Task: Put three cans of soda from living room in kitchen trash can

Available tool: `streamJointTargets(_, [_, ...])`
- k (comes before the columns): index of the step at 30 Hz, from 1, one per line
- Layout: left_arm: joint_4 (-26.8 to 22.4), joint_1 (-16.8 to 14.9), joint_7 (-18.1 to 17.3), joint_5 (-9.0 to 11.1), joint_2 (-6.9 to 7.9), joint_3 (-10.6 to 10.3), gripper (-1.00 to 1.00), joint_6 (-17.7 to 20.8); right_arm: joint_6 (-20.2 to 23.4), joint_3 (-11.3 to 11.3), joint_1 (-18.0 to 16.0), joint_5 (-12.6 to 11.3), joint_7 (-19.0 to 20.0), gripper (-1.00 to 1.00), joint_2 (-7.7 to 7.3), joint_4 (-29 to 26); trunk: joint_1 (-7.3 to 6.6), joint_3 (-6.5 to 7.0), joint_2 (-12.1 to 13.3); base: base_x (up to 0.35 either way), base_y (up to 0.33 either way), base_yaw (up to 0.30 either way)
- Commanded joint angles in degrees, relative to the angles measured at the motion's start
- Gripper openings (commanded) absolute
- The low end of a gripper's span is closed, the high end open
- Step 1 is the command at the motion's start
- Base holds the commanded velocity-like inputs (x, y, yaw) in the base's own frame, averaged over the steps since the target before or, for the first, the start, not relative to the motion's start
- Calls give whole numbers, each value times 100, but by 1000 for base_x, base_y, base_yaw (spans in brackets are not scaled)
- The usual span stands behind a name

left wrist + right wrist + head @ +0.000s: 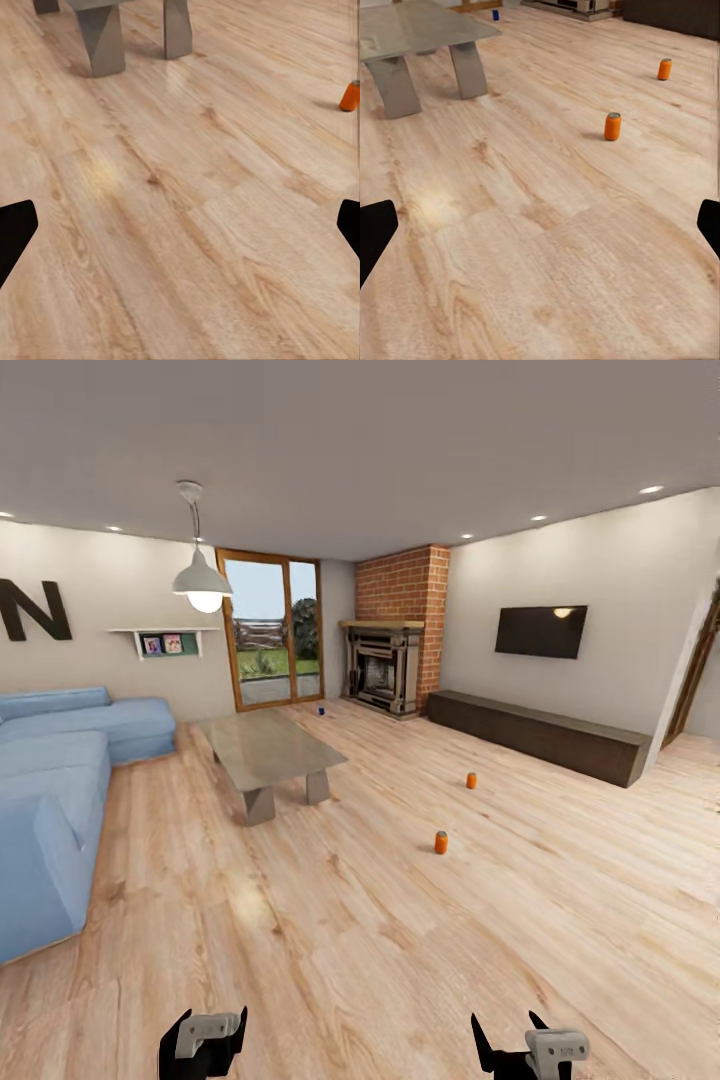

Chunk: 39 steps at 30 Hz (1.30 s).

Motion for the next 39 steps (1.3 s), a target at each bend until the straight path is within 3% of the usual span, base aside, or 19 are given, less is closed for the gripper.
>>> streamJointTargets(1, [0,0,0,0,0,1,100,0,3,1,0,-123,0,100,-2,0,0,-5,0,161,242,-211])
streamJointTargets(11, [0,0,0,0,0,2,100,-1,6,-5,-1,-474,8,100,-14,0,0,-58,0,161,236,-206])
streamJointTargets(39, [0,0,0,0,0,3,100,-1,-58,-20,0,-503,6,100,-13,0,0,-207,0,154,187,-192])
